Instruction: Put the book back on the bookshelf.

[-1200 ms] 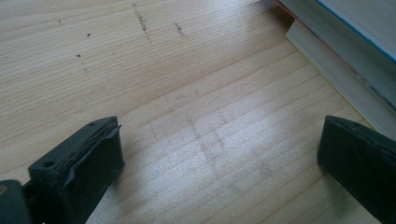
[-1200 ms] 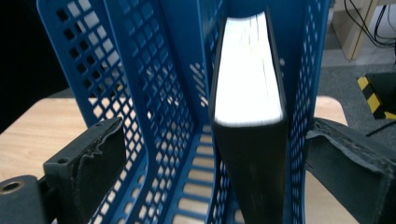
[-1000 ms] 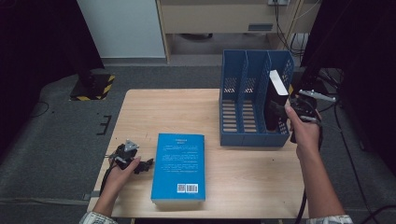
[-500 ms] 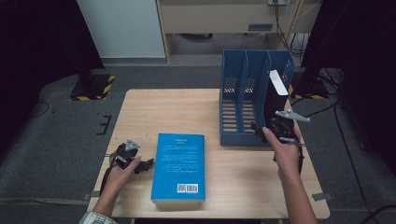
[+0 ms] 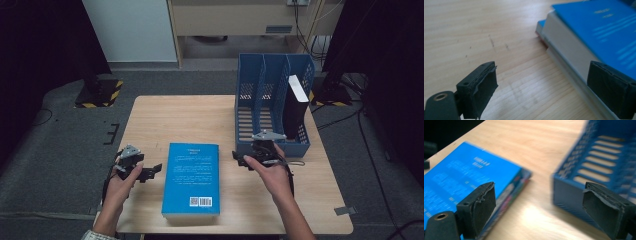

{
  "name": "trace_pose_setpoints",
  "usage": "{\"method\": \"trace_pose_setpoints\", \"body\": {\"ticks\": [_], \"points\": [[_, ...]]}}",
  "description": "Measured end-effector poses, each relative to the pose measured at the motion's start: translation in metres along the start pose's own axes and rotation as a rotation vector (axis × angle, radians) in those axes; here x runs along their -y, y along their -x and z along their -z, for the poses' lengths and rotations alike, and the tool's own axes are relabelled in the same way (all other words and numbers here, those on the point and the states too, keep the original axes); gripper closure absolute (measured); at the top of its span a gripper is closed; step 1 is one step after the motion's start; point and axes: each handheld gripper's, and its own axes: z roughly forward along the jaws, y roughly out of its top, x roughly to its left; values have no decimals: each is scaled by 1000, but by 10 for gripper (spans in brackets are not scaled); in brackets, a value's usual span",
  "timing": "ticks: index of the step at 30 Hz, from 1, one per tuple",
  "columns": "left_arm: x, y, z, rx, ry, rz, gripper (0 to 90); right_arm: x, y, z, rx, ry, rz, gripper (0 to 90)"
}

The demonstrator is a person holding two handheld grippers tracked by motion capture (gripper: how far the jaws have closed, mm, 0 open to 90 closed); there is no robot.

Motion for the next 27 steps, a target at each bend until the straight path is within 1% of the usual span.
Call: {"method": "trace_pose_setpoints", "body": {"ticks": [2,3,4,5,6,7,9,11,12,13,15,16,17,20,21,23,27], "points": [[-8,4,7,2,21,-14,87,2,-13,-7,-34,-20,22,119],[-10,7,8,2,22,-26,88,2,-17,-9,-47,-23,27,119],[-14,12,9,10,14,-53,91,2,-21,-11,-60,-27,30,119],[-15,16,9,20,9,-64,93,4,-27,-16,-76,-35,46,119],[-16,19,8,27,5,-71,94,5,-33,-19,-94,-45,50,119],[-17,25,6,35,10,-74,98,7,-36,-22,-104,-52,59,119],[-17,34,1,58,-5,-99,98,12,-46,-31,-131,-78,83,119],[-17,40,-3,72,-14,-114,98,15,-51,-35,-149,-91,92,120],[-16,44,-6,82,-26,-125,98,16,-53,-37,-157,-98,85,122],[-16,46,-8,91,-32,-132,100,18,-55,-39,-167,-101,88,123],[-15,50,-11,110,-40,-134,128,20,-59,-44,-184,-112,94,123],[-14,53,-14,115,-51,-140,133,21,-60,-45,-187,-117,91,123],[-13,54,-15,118,-61,-145,139,22,-62,-48,-191,-119,99,123],[-10,59,-21,135,-82,-148,151,25,-65,-52,-215,-136,90,120],[-10,60,-21,134,-84,-147,137,27,-66,-54,-222,-142,87,118],[-11,59,-22,139,-89,-143,138,28,-66,-56,-237,-149,78,114],[-10,55,-24,167,-98,-119,136,32,-67,-61,-260,-171,76,101]]}}
